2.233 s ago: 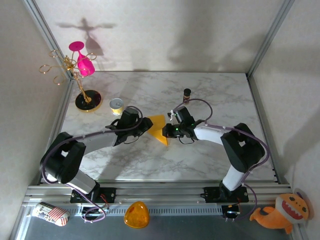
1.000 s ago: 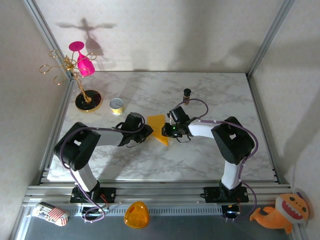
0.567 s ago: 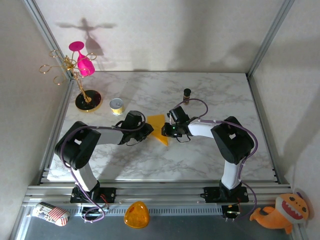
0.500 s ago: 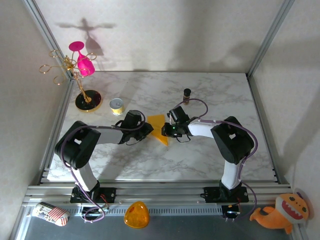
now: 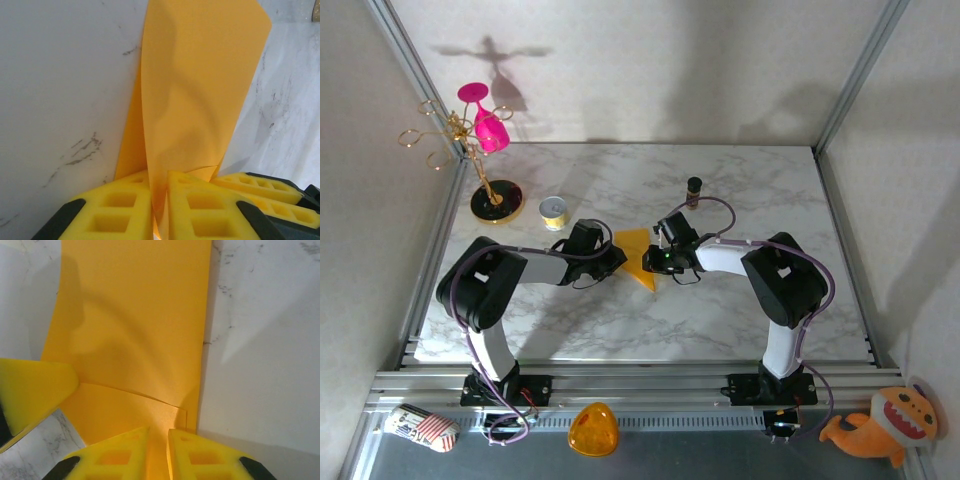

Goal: Fold a paper plane with a square sheet of paper (pick it up from the middle)

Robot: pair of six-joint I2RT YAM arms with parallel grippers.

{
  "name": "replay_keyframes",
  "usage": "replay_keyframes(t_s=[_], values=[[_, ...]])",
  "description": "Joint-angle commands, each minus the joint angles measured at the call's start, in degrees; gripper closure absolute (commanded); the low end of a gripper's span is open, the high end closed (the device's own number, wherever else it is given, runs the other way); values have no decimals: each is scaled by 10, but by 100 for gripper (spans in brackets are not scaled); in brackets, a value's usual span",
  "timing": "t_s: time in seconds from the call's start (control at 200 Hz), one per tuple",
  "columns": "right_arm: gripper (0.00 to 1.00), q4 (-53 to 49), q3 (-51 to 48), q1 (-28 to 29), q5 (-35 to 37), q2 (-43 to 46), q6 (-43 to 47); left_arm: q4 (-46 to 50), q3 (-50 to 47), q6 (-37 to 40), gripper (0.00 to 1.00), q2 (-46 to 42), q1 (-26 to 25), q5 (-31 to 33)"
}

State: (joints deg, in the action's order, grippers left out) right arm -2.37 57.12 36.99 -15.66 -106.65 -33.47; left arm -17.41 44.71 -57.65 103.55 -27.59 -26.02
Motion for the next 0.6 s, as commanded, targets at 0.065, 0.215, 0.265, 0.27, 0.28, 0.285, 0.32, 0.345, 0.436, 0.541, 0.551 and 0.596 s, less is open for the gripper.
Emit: replay_keyframes(t_s=[0.065,0.215,0.265,0.27,0.28,0.285,0.32,0.345,0.436,0.541,0.551,0.596], values=[[75,-16,-2,-4,13,1,32,-10,-3,7,91,-8,8,-10],[64,23,-12,-4,24,50,70,-10,-7,-7,95,-28,9,-1],[60,41,-22,-4,28,72,92,-9,-9,-17,97,-37,8,5],[60,43,-23,-4,28,74,95,-9,-9,-19,97,-38,7,6],[59,48,-26,-4,26,78,101,-9,-9,-22,97,-39,7,8],[58,50,-28,-4,25,81,103,-9,-9,-23,97,-40,7,9],[55,70,-42,-4,21,97,127,-8,-11,-33,98,-47,5,17],[54,85,-54,-3,21,109,139,-6,-11,-39,98,-52,3,23],[49,130,-97,-2,39,142,176,6,-12,-64,98,-71,-6,53],[48,161,-132,16,91,167,220,37,-3,-81,98,-90,-22,95],[48,164,-135,18,96,169,225,39,-3,-83,98,-92,-23,99],[48,175,-146,25,125,175,246,43,-5,-95,98,-98,-29,113]])
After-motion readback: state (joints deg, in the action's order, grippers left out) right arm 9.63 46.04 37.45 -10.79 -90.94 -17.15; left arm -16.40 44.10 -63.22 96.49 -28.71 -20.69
